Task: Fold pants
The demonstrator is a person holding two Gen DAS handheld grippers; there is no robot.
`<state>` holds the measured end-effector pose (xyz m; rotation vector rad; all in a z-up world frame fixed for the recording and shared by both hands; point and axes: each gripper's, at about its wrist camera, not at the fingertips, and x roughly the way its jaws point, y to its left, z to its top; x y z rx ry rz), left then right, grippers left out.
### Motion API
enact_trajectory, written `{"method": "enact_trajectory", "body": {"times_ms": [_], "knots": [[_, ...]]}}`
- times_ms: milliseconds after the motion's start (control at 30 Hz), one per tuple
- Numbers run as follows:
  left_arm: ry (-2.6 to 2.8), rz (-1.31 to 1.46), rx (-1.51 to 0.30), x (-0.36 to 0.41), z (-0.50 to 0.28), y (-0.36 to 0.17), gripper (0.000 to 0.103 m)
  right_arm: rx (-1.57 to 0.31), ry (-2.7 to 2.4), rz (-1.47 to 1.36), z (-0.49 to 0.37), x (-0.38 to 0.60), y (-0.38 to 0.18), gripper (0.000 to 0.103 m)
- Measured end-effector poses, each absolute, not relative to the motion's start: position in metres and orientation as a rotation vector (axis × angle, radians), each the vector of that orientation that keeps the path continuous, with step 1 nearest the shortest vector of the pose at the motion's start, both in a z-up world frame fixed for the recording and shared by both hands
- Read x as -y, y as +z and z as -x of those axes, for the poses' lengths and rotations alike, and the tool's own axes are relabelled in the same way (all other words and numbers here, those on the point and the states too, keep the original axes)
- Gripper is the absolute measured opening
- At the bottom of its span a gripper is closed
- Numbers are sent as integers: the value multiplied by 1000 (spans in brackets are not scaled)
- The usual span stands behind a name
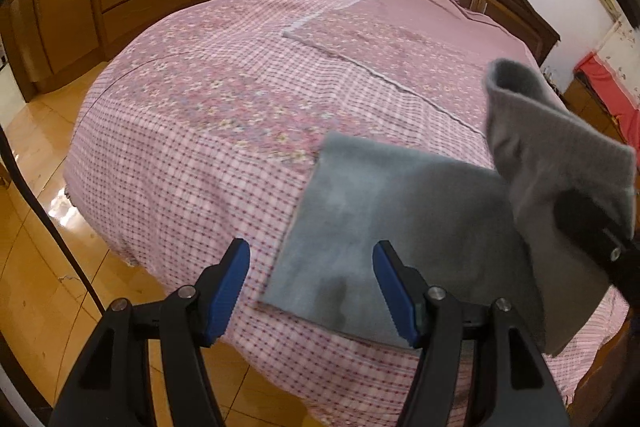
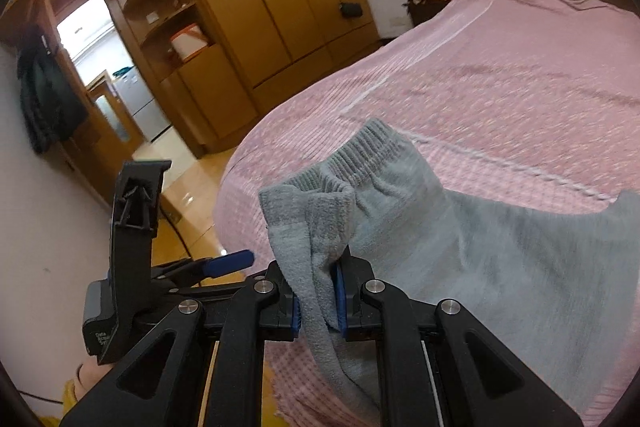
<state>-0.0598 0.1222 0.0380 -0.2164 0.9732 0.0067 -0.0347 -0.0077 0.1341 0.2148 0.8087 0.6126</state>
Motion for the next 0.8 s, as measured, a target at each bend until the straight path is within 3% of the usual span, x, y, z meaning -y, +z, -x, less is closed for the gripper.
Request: {"method": "enact_trajectory", "body": {"times_ms": [200,333,567,800], "knots": [[24,236,-986,-133,60,30,67,-881,639,-203,20,-13,102,18],[44,252,-995,-141,60,25,67,-963,665,-210,13,-23,81,32],[62,259,-984,-149,64,28,67,-935,684,-223,29,-16,88,47],[55,327,-963,-158,73,38,67,-935,663,-265,42,21,104,47]]}}
